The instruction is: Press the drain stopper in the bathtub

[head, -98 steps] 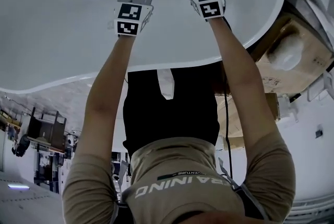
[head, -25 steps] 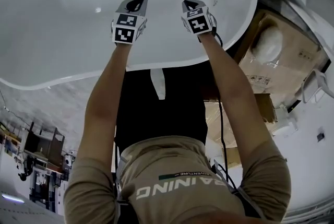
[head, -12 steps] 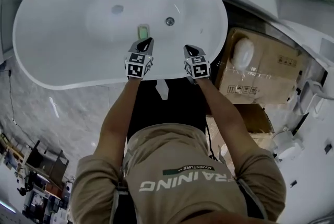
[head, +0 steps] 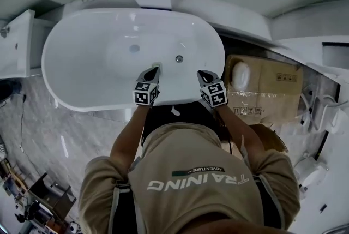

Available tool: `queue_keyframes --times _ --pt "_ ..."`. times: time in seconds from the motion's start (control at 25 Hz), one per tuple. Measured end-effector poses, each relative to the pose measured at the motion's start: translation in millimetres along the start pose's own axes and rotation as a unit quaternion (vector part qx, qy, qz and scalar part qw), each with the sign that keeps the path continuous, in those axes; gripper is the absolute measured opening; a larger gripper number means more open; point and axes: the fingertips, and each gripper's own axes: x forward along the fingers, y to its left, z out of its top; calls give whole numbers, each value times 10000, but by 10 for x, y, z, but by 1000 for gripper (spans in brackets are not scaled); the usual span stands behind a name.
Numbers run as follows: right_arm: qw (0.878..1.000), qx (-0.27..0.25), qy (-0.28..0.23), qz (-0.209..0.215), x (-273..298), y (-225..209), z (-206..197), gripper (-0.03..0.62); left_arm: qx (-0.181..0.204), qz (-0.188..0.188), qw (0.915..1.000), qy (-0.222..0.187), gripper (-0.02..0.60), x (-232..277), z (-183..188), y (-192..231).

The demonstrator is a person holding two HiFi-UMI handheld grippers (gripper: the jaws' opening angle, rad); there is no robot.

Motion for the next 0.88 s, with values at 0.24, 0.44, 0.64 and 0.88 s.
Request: queue_keyframes --times 0.24,0.44,0.64,0.88 --pt "9972 -157 -734 -74 -461 167 749 9 -83 -64 9978 -657 2 -413 613 -152" --pt "9924 242 -1203 -64 -818 406 1247 8 326 -177 9916 -1236 2 -886 1271 -222" --pt "9867 18 -1618 -154 -1068 499 1757 9 619 -248 9813 -1806 2 -1253 1921 -259" --pt "9751 -420 -2161 -276 -1173 569 2370 9 1165 -116 9679 -2224 2 -1497 2501 -306"
